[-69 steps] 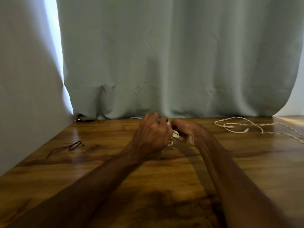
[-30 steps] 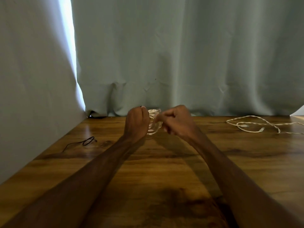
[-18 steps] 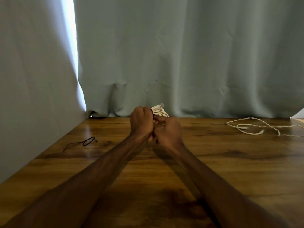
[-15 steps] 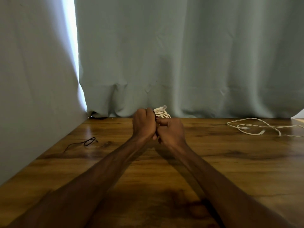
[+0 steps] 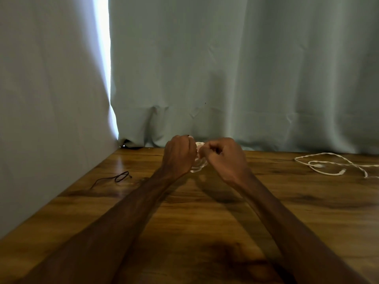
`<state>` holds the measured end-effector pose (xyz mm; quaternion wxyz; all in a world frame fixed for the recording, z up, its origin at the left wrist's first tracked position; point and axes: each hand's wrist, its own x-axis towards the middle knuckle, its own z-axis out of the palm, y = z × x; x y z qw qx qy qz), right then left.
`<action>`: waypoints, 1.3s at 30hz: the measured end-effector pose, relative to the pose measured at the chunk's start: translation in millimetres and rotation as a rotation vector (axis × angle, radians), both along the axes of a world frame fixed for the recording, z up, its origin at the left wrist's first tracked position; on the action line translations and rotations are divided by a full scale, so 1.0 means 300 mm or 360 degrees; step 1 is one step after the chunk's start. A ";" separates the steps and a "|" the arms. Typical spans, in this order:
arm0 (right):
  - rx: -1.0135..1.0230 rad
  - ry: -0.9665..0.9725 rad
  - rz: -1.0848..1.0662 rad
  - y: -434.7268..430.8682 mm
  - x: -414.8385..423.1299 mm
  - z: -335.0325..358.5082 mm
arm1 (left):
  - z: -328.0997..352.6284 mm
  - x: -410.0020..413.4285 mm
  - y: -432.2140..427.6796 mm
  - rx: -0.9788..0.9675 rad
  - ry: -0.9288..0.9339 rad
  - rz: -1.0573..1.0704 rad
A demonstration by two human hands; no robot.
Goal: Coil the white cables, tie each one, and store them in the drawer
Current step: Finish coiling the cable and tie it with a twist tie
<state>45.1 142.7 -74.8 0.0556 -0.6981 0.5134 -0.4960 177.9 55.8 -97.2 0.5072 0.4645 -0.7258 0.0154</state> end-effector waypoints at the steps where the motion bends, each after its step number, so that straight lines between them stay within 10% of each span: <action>1: -0.0047 -0.0028 -0.0010 0.004 -0.010 0.011 | 0.002 -0.007 0.014 0.0000 -0.0037 -0.0039; 10: 0.0345 -0.1155 0.0333 -0.016 -0.065 0.018 | -0.007 -0.070 0.070 -0.0129 -0.0366 -0.0214; 19: 0.0384 -0.1077 0.0364 -0.008 -0.133 0.030 | -0.005 -0.076 0.089 -0.0016 -0.0374 -0.0314; 39: 0.0831 -0.1235 0.0334 -0.068 -0.177 0.003 | 0.004 -0.091 0.131 -0.1238 -0.0899 -0.0041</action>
